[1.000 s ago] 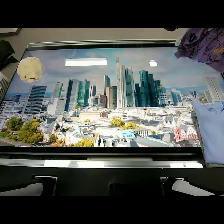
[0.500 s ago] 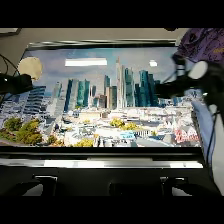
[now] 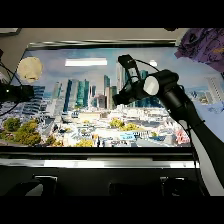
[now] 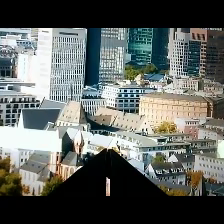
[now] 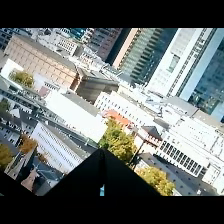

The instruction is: Fold the clothes and pants, and hang the long-sleeved shirts on hangers.

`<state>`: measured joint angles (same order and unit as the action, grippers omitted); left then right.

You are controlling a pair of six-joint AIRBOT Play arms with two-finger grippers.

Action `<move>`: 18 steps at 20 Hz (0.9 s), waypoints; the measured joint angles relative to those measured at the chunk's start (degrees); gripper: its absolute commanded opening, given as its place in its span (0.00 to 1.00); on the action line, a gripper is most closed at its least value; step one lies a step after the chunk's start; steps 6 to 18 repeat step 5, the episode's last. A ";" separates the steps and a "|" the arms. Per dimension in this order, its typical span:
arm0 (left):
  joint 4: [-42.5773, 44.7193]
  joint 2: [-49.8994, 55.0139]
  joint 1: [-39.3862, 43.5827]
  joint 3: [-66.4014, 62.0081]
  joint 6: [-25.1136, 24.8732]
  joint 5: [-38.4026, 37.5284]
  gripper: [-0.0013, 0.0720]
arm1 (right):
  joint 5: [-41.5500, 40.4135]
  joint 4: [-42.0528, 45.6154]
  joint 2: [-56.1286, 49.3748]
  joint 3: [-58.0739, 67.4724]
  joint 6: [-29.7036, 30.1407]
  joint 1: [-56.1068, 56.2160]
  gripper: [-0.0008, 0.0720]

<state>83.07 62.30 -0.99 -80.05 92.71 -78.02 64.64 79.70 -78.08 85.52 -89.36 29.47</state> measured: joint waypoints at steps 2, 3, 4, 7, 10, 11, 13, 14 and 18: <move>0.00 -0.11 0.00 0.17 -0.15 0.02 0.04 | -0.42 0.33 0.07 0.00 0.02 0.52 0.06; -0.02 -0.13 0.00 0.20 -0.17 0.04 0.04 | -0.68 0.31 0.07 0.00 0.02 0.74 0.06; -0.04 -0.15 0.02 0.24 -0.17 0.02 0.04 | -0.70 0.37 0.07 0.00 0.02 0.83 0.06; -0.04 -0.17 0.00 0.26 -0.17 0.02 0.04 | -1.01 0.42 0.07 0.00 0.02 0.90 0.06; -0.04 -0.17 0.00 0.26 -0.17 0.02 0.04 | -1.01 0.42 0.07 0.00 0.02 0.90 0.06; -0.04 -0.17 0.00 0.26 -0.17 0.02 0.04 | -1.01 0.42 0.07 0.00 0.02 0.90 0.06; -0.04 -0.17 0.00 0.26 -0.17 0.02 0.04 | -1.01 0.42 0.07 0.00 0.02 0.90 0.06; -0.04 -0.17 0.00 0.26 -0.17 0.02 0.04 | -1.01 0.42 0.07 0.00 0.02 0.90 0.06; -0.04 -0.17 0.00 0.26 -0.17 0.02 0.04 | -1.01 0.42 0.07 0.00 0.02 0.90 0.06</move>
